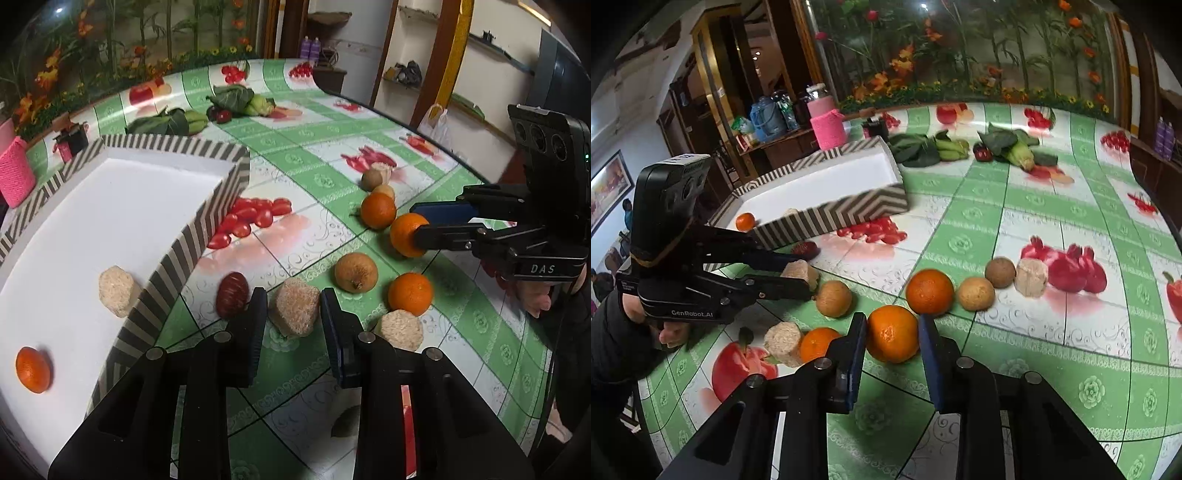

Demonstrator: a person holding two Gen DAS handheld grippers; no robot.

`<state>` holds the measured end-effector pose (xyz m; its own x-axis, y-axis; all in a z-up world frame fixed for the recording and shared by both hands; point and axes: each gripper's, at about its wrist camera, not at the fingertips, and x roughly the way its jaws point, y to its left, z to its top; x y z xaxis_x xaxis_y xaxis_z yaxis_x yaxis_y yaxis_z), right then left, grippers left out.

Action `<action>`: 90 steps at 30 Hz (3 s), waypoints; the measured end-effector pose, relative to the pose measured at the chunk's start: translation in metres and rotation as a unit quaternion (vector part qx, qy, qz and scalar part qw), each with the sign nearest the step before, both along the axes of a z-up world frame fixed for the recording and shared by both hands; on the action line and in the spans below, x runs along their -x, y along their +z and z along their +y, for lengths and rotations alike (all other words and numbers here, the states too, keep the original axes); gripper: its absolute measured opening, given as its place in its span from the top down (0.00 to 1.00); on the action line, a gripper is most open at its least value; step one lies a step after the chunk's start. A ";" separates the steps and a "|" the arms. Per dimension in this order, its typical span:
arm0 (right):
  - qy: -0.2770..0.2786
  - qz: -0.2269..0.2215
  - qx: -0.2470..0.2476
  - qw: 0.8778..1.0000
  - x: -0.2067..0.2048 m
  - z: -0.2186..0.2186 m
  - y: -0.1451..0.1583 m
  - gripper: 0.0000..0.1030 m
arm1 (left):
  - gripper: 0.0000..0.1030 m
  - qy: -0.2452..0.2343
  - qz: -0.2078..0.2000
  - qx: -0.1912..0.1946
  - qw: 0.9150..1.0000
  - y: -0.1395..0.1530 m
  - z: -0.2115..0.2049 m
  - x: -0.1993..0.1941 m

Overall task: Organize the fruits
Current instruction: 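Grasp the square brown cake with the left tool while the right tool grasps a large orange, then carry the brown cake and the orange into the tray and open both tools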

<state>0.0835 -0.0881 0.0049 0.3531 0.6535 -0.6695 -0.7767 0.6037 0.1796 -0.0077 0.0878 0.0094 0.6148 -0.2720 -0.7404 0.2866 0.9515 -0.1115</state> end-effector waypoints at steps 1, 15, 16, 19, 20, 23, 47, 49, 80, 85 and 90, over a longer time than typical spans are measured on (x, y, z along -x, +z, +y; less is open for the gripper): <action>-0.004 -0.007 -0.007 1.000 0.001 -0.002 0.002 0.73 | 0.73 0.002 -0.006 0.004 1.000 0.002 0.001 0.001; -0.018 -0.063 -0.020 0.998 0.006 0.000 0.016 0.73 | 0.73 0.084 -0.070 0.087 0.990 0.036 0.047 0.013; -0.022 -0.077 -0.017 0.997 0.009 0.003 0.018 0.73 | 0.73 0.097 -0.074 0.093 0.988 0.038 0.054 0.014; -0.030 -0.091 -0.017 0.995 0.012 0.014 0.024 0.73 | 0.72 0.124 -0.082 0.107 0.983 0.042 0.071 0.017; -0.035 -0.095 -0.019 0.995 0.013 0.019 0.027 0.73 | 0.72 0.134 -0.083 0.112 0.981 0.042 0.076 0.017; -0.043 -0.100 -0.022 0.994 0.012 0.031 0.033 0.73 | 0.72 0.163 -0.079 0.123 0.976 0.042 0.091 0.018; 0.007 -0.059 -0.037 0.998 0.024 0.178 0.038 0.73 | 0.72 0.422 -0.014 0.094 0.902 0.019 0.199 0.040; 0.014 -0.056 -0.034 0.998 0.027 0.189 0.035 0.73 | 0.72 0.426 -0.007 0.078 0.901 0.016 0.199 0.039; 0.044 -0.033 -0.011 0.998 0.040 0.219 0.008 0.73 | 0.72 0.451 0.025 0.017 0.892 0.008 0.197 0.036; 0.039 -0.034 -0.020 0.998 0.039 0.216 0.009 0.72 | 0.70 0.453 0.027 0.018 0.891 0.007 0.197 0.036; 0.032 -0.043 -0.034 0.998 0.040 0.212 0.014 0.71 | 0.57 0.452 0.022 0.016 0.892 0.008 0.196 0.036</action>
<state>0.0433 0.1235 0.0191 0.3632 0.7193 -0.5922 -0.8275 0.5411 0.1497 -0.0433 0.2838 0.0176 0.5641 0.2979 -0.7701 -0.6006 0.7881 -0.1351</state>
